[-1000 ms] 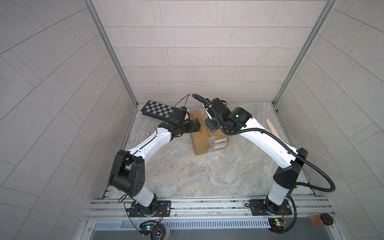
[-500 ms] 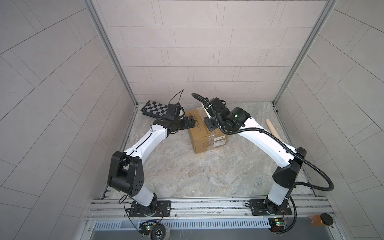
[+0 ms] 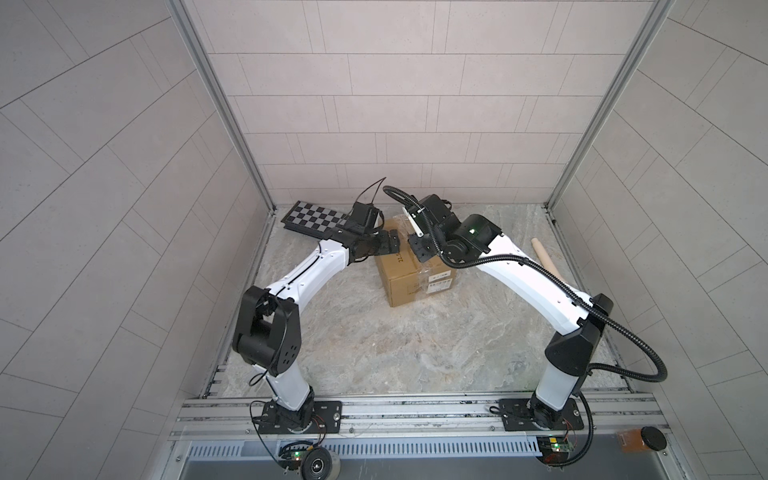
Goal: Unpack the express box
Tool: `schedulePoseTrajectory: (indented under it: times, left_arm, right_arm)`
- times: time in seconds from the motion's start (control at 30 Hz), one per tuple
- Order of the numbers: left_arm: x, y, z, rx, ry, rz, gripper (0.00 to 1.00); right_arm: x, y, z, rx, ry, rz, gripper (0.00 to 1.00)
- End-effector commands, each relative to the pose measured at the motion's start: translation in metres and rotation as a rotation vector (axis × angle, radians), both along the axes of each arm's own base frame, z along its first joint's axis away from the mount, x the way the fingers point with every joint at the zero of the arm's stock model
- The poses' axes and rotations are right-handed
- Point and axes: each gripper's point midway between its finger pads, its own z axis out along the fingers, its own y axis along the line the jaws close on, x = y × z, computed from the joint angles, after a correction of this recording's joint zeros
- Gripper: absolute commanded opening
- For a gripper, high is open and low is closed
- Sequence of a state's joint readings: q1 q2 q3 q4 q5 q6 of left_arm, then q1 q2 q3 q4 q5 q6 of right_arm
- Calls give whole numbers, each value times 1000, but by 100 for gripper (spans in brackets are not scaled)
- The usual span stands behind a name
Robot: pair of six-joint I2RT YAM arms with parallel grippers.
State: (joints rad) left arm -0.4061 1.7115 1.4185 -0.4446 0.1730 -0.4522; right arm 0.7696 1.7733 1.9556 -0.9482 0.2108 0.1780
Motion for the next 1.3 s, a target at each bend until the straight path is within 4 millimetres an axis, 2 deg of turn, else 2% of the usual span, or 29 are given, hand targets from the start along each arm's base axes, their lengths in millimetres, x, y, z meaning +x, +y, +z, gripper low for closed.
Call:
schedulePoseTrajectory:
  times: [0.0,0.17,0.27,0.67,1.03,1.27]
  left_arm:
    - [-8,17,-25,120,77,31,100]
    - [-17,27,-45,166,121,44,100]
    - [-20,27,-50,165,133,41,100]
    - [-21,26,-56,161,146,36,100]
    - [-22,24,-59,148,152,35,100]
    - [-22,23,-63,147,158,36,100]
  right_arm:
    - [-4,1,-4,-14,18,20,0]
    - [-5,-7,23,4,-40,2,0]
    - [-4,-10,28,-1,-54,-4,0]
    - [-3,-15,12,-44,-34,-20,0]
    - [-1,-8,6,-2,-9,-3,0]
    - [5,-12,-11,-22,25,-21,0]
